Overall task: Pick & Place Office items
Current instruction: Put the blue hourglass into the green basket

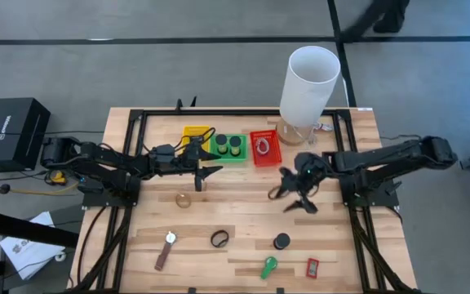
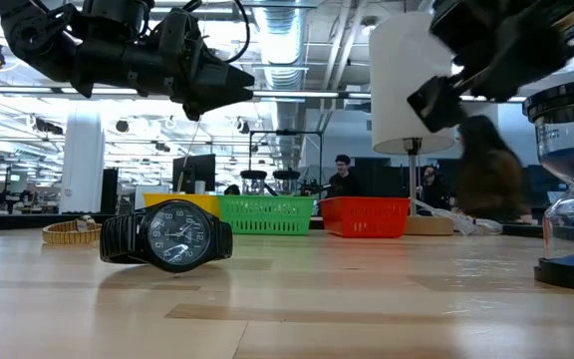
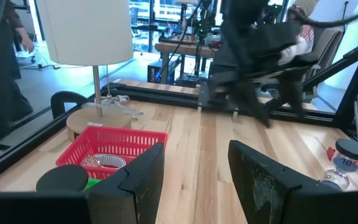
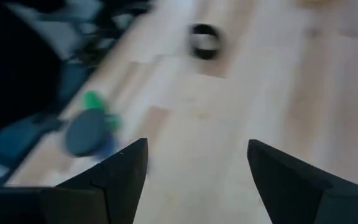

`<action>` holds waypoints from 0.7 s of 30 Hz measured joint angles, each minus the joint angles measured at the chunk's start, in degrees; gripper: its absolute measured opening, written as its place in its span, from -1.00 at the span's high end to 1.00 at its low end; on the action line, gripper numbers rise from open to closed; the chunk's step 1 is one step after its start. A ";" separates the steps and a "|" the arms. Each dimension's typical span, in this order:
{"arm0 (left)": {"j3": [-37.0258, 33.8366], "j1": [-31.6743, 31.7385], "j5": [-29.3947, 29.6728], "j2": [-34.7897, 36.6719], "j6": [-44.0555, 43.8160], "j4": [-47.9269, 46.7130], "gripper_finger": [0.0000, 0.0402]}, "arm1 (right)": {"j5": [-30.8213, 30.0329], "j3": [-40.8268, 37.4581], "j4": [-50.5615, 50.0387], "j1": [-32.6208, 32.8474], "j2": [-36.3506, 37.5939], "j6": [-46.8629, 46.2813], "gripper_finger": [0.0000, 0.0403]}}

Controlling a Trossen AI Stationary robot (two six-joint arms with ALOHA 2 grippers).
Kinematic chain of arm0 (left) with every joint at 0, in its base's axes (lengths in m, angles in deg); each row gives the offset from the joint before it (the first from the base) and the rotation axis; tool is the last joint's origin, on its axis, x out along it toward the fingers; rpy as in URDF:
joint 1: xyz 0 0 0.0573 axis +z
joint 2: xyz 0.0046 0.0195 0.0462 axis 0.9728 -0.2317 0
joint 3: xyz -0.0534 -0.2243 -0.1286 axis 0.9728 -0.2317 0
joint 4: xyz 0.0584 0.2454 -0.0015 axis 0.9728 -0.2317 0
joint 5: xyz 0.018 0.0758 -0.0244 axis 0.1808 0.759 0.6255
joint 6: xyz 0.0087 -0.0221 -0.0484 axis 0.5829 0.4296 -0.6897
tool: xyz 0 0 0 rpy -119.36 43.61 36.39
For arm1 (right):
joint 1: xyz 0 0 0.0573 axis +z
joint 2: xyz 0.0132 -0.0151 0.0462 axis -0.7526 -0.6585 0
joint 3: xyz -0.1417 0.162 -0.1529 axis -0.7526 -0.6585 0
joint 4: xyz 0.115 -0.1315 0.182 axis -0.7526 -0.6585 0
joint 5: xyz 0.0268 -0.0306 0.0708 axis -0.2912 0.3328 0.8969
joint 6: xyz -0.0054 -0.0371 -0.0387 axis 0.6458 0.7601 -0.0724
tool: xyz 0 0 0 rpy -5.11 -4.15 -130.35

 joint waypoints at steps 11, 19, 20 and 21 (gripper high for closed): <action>-0.02 0.00 -0.02 0.00 0.00 1.14 0.14 | 1.17 -0.01 9.31 16.86 -2.24 -0.01 -0.32; 0.02 0.01 -0.02 0.02 0.00 2.76 0.14 | 0.50 0.15 21.58 21.86 -11.71 0.12 -0.32; 0.02 0.02 -0.02 0.02 0.00 2.97 0.14 | 0.25 0.55 21.97 21.85 -12.82 0.40 -0.32; 0.02 0.02 -0.02 0.02 0.00 3.20 0.14 | -0.35 1.14 21.85 21.85 -13.67 0.44 -0.32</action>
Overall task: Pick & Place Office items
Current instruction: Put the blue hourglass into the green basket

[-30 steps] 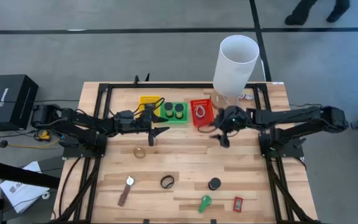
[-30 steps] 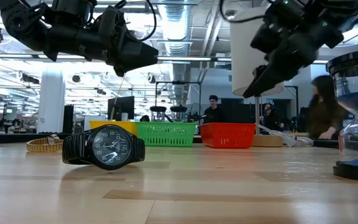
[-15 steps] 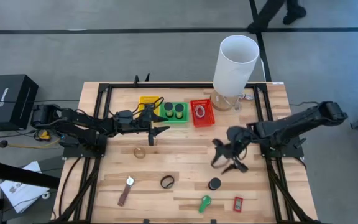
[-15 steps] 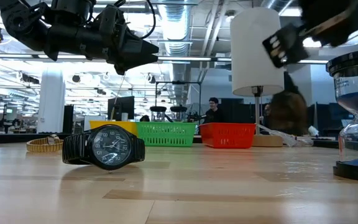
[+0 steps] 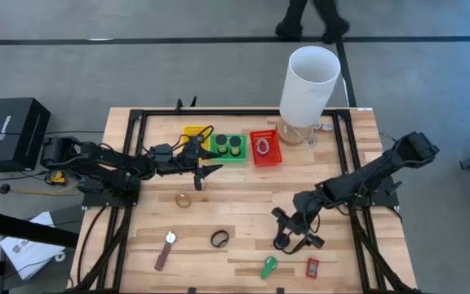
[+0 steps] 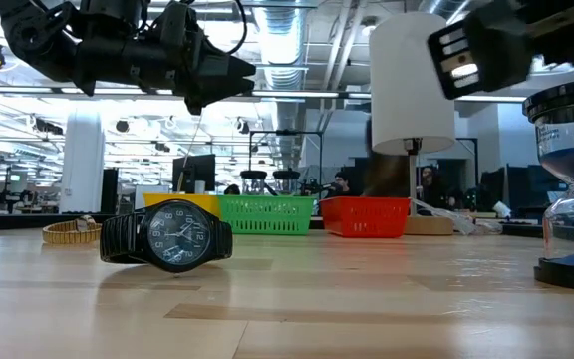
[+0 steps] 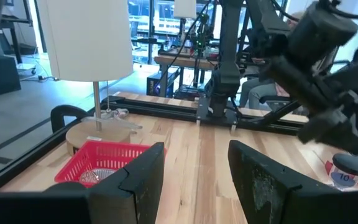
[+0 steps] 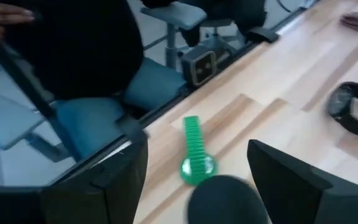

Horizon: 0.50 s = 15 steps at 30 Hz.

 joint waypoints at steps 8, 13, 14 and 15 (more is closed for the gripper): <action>0.00 0.00 -0.02 0.00 0.00 1.78 0.14 | -1.80 2.58 -0.22 -0.13 -3.07 1.18 -0.32; 0.00 0.00 -0.02 0.00 0.00 2.46 0.14 | -1.78 2.53 -2.98 0.04 -5.25 3.95 -0.32; 0.00 0.00 -0.02 0.00 0.00 2.66 0.14 | -1.86 2.54 -3.39 0.04 -5.63 4.59 -0.32; 0.00 0.00 -0.02 0.00 0.00 2.71 0.14 | -1.87 2.52 -3.53 0.04 -5.99 5.25 -0.32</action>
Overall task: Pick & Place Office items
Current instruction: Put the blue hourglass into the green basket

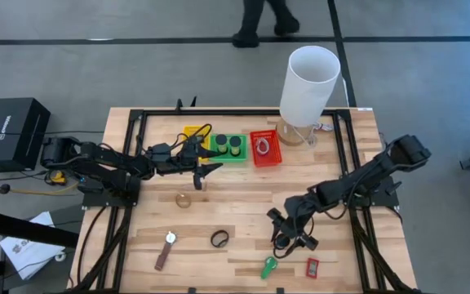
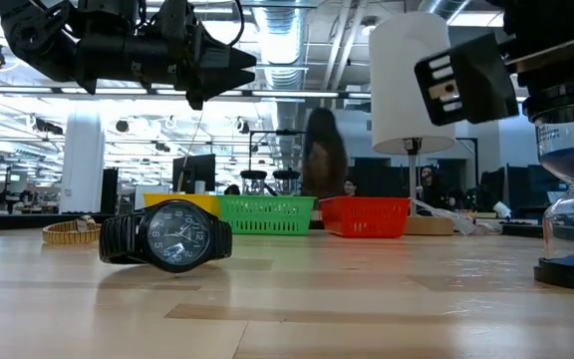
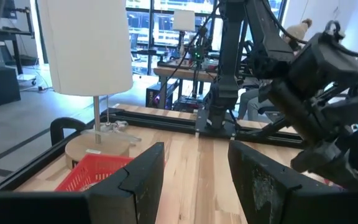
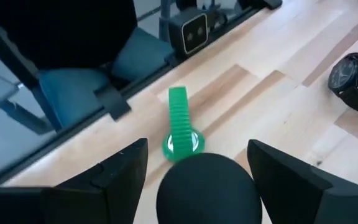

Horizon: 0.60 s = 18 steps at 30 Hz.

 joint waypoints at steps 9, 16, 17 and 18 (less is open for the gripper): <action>0.00 0.00 0.00 0.00 0.00 0.76 0.14 | -0.26 0.00 -0.63 -0.12 -0.63 3.49 -0.32; 0.00 0.00 0.00 0.00 0.00 1.22 0.14 | -0.26 0.00 -0.81 -0.17 -0.63 3.42 -0.32; 0.00 0.00 0.01 0.00 0.00 1.20 0.14 | -0.26 0.00 -0.80 -0.17 -0.68 3.40 -0.32; 0.00 0.00 0.00 0.00 0.00 1.23 0.14 | -0.26 0.00 -0.65 -0.17 -0.94 3.37 -0.32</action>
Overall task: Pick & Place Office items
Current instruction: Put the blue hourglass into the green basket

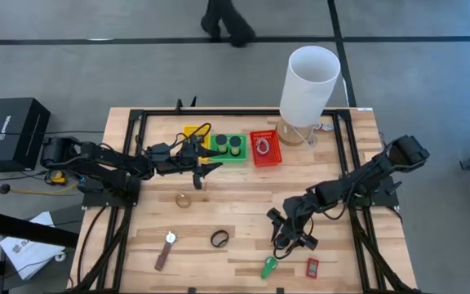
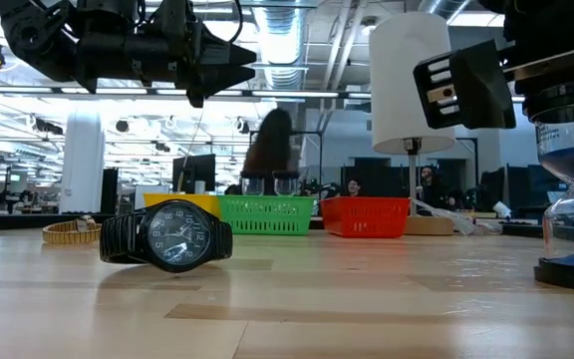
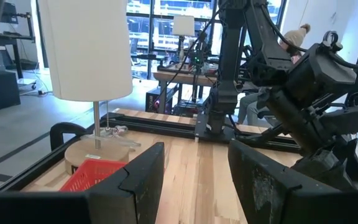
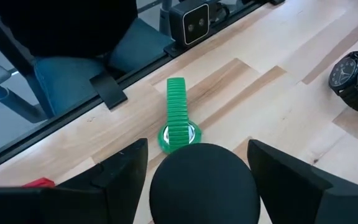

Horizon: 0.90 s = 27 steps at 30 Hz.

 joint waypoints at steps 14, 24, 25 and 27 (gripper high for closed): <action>0.00 -0.01 0.01 0.00 0.00 1.11 0.14 | 0.64 -0.02 1.94 -1.86 -3.36 -0.06 -0.32; 0.00 0.01 0.02 0.00 0.02 1.68 0.14 | 0.90 -0.02 3.44 -1.86 -3.36 -0.08 -0.32; 0.00 0.00 0.01 0.00 0.00 1.70 0.14 | 0.90 -0.02 3.51 -1.93 -3.36 -0.08 -0.32; 0.00 0.01 0.00 0.00 0.01 1.76 0.14 | 0.97 -0.02 3.52 -2.20 -3.36 -0.08 -0.32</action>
